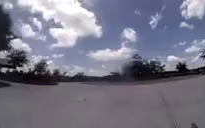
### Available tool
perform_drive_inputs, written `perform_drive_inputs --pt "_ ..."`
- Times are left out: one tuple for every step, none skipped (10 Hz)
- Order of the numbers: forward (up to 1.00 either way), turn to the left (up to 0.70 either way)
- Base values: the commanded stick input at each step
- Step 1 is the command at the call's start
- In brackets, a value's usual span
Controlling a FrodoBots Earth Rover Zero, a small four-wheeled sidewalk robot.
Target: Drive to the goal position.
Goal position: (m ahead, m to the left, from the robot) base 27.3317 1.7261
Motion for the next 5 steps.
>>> perform_drive_inputs --pt "0.85 0.31" --pt "0.85 0.14" --pt "0.85 0.00" --pt "0.85 0.00" --pt "0.85 0.00"
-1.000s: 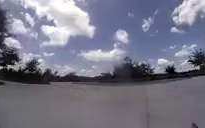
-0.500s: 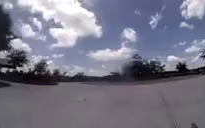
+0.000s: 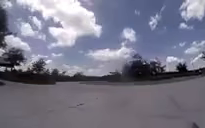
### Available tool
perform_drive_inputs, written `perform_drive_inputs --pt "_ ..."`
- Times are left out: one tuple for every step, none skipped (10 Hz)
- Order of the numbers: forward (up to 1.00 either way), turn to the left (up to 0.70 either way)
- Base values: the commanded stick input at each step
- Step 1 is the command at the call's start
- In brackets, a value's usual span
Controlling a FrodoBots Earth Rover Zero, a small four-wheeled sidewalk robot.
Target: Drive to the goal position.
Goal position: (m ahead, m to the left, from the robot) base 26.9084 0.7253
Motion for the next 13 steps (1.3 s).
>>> perform_drive_inputs --pt "0.85 0.00" --pt "0.85 0.04" --pt "0.85 0.19" --pt "0.85 0.34" --pt "0.85 0.32" --pt "0.85 0.10" --pt "0.85 0.00" --pt "0.85 0.00" --pt "0.85 0.00" --pt "0.85 0.02" --pt "0.85 0.34" --pt "0.85 0.27" --pt "0.85 0.00"
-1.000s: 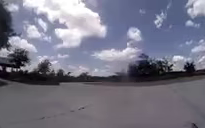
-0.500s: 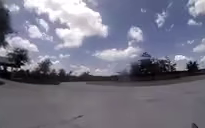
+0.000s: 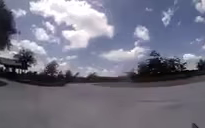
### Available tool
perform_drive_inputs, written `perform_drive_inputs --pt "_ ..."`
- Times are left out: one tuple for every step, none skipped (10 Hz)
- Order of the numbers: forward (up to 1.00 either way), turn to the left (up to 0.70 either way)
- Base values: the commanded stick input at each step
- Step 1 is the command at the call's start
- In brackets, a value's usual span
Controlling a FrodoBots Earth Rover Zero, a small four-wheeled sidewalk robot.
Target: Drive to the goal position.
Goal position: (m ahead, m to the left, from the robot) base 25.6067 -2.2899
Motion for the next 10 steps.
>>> perform_drive_inputs --pt "0.85 0.00" --pt "0.85 0.00" --pt "0.85 0.00" --pt "0.85 0.00" --pt "0.85 0.00" --pt "0.85 0.00" --pt "0.85 0.00" --pt "0.85 0.00" --pt "0.85 0.00" --pt "0.85 0.00"
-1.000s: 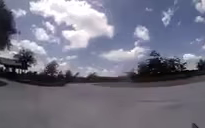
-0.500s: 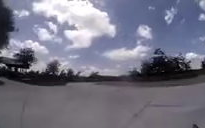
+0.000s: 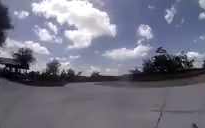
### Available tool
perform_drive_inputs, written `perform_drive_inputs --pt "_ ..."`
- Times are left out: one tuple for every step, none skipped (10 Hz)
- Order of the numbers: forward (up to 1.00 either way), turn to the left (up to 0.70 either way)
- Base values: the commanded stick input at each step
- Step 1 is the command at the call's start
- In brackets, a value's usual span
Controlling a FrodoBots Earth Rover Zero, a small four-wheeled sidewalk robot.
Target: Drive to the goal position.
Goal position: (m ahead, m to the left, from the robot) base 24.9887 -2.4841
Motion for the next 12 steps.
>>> perform_drive_inputs --pt "0.85 0.00" --pt "0.85 0.00" --pt "0.85 0.00" --pt "0.85 0.00" --pt "0.85 0.00" --pt "0.85 0.00" --pt "0.85 0.00" --pt "0.85 0.00" --pt "0.85 0.00" --pt "0.85 0.00" --pt "0.85 0.00" --pt "0.85 0.00"
